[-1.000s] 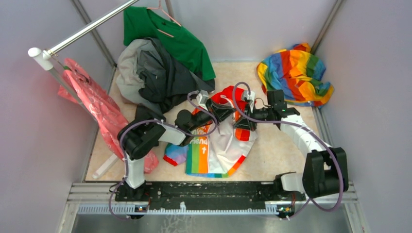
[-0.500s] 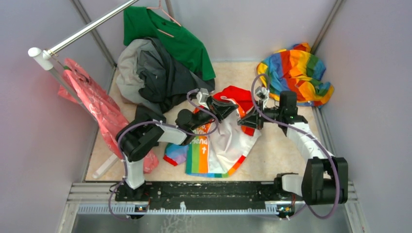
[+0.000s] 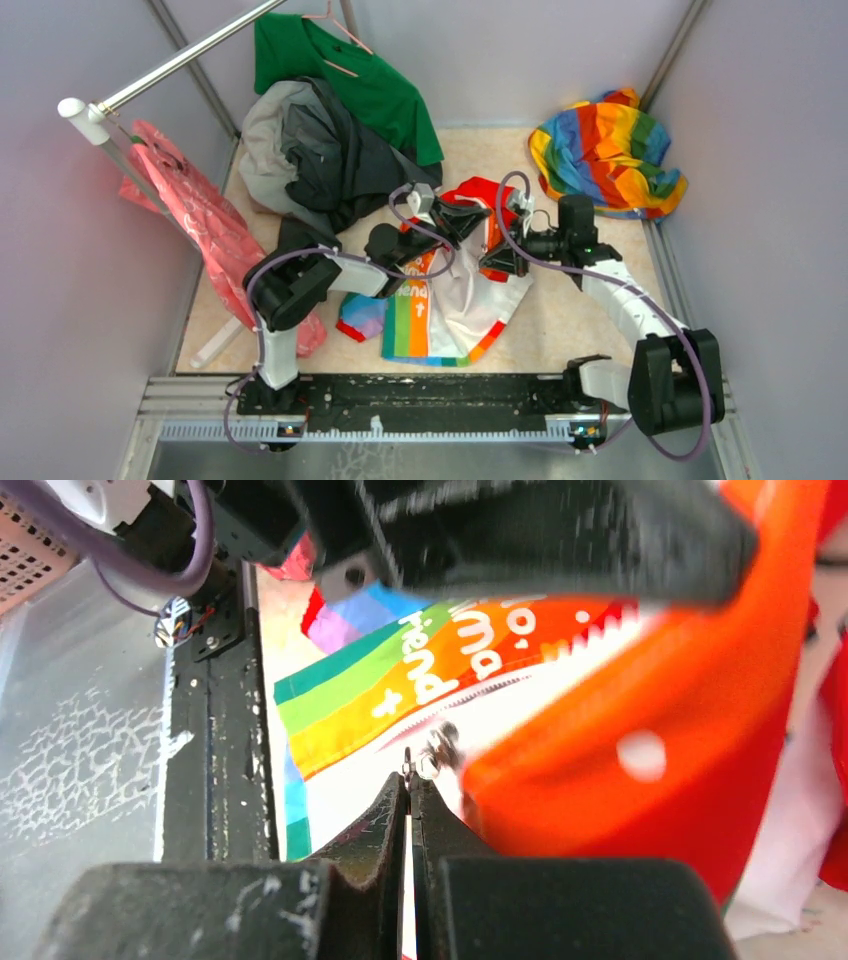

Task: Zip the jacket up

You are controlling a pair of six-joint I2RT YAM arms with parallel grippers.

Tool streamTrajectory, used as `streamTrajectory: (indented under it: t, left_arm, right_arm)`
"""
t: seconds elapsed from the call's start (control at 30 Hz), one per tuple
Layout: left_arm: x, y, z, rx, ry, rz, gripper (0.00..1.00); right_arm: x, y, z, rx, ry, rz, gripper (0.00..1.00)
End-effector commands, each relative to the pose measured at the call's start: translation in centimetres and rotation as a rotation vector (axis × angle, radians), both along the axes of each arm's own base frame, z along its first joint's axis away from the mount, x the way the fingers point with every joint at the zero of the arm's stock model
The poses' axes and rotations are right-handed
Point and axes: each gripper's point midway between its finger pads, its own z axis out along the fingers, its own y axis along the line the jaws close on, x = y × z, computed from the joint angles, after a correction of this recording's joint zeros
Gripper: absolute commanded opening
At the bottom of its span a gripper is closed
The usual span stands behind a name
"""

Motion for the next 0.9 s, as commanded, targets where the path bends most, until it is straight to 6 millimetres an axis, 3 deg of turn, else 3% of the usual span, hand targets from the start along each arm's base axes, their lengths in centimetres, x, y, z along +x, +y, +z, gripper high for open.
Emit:
streamTrajectory:
  t: [0.0, 0.23, 0.4, 0.6, 0.87]
  left_arm:
    - [-0.6, 4.7, 7.8, -0.239, -0.181, 0.052, 0.0]
    - [-1.6, 5.2, 8.3, -0.245, -0.176, 0.016, 0.0]
    - [-1.7, 4.2, 7.3, -0.242, -0.14, -0.001, 0.0]
    - [-1.2, 2.3, 6.9, -0.26, -0.121, -0.011, 0.0]
    - [0.9, 4.7, 8.9, -0.296, -0.153, 0.078, 0.0]
  right_arm:
    - [-0.4, -0.3, 1.5, 0.017, -0.095, 0.064, 0.0]
    - [1.7, -1.9, 2.7, 0.059, -0.039, -0.028, 0.0]
    - [0.5, -1.7, 4.3, 0.157, -0.043, 0.014, 0.0]
    - [-0.4, 0.8, 1.4, 0.001, -0.081, 0.071, 0.0]
    - [0.4, 0.9, -0.4, -0.082, -0.037, 0.04, 0.0]
